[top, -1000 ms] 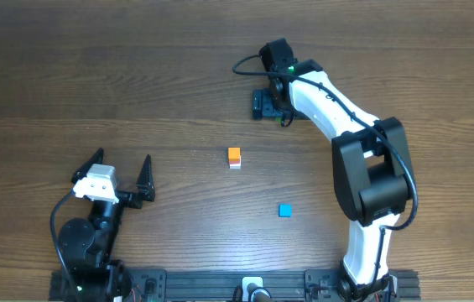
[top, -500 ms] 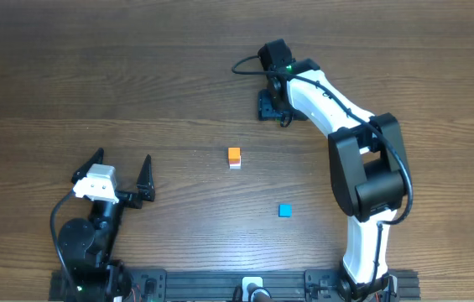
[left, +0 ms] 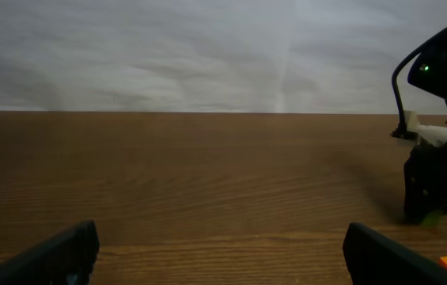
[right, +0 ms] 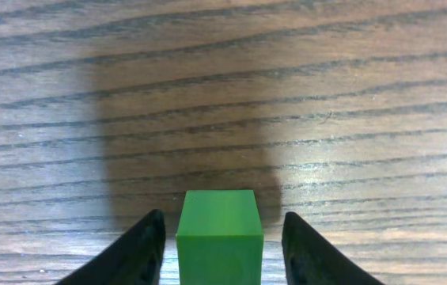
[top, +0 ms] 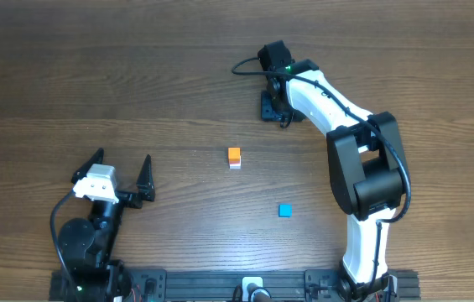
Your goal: Stack Cubes
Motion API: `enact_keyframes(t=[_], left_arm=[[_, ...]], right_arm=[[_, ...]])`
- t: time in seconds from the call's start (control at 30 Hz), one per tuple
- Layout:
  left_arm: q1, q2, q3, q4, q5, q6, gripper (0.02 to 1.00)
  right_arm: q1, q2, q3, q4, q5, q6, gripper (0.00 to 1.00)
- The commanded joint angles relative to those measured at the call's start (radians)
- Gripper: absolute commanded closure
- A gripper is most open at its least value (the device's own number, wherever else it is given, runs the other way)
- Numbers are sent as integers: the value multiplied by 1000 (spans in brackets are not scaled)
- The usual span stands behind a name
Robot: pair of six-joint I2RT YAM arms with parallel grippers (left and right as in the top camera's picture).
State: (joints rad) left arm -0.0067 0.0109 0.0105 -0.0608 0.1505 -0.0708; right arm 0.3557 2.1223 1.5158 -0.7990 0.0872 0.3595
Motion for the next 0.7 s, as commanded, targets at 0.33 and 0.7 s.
enact_keyframes(t=[0.33, 0.7], left_arm=[[5, -8, -5, -1, 10, 14, 18], [5, -8, -5, -1, 10, 14, 18]], right_arm=[[-5, 18, 23, 1, 12, -1, 693], [-5, 17, 24, -17, 11, -1, 812]])
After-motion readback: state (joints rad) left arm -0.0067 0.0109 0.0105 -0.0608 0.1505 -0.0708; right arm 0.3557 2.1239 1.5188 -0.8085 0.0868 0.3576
